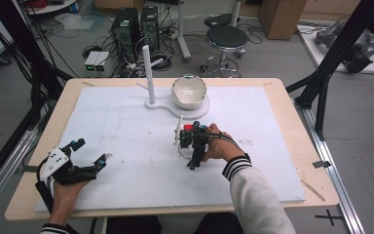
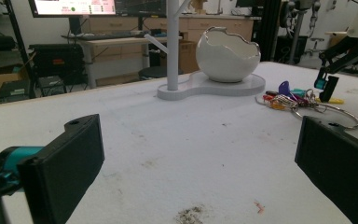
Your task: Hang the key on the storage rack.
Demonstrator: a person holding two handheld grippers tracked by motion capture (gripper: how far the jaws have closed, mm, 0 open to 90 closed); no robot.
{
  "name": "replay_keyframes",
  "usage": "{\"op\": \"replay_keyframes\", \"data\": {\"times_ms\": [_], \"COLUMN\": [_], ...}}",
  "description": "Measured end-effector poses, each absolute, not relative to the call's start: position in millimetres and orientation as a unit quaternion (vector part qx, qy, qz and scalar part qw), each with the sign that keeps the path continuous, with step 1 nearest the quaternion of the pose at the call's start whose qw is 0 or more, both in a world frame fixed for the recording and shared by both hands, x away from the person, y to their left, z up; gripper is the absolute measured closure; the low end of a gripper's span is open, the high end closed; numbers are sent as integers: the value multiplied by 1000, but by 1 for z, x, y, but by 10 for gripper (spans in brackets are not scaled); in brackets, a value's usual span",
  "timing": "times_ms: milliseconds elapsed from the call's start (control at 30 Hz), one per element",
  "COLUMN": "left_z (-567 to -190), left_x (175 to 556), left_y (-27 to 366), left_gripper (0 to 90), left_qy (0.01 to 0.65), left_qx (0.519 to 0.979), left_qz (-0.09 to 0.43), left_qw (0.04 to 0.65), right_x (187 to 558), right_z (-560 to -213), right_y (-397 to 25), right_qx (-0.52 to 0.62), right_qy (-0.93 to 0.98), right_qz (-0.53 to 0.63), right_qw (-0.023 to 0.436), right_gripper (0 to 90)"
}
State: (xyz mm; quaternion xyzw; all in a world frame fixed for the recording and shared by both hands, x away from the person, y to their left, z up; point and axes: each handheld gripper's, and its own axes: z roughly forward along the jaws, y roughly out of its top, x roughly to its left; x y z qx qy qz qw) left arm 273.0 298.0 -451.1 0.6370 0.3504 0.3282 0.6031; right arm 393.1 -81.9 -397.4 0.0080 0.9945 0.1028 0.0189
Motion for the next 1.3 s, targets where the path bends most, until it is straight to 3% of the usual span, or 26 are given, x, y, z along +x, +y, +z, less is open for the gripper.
{"op": "replay_keyframes", "data": {"times_ms": [667, 1300], "left_z": [-451, -451], "left_x": [273, 272], "left_y": [298, 298], "left_gripper": [17, 17], "left_qy": [349, 349], "left_qx": [636, 634], "left_qz": [330, 331], "left_qw": [604, 606], "right_x": [398, 398], "right_z": [-399, -402], "right_y": [-81, -77], "right_qx": [-3, -25], "right_qy": [998, 999], "right_qz": [70, 48], "right_qw": [2, 3], "right_gripper": [478, 679]}}
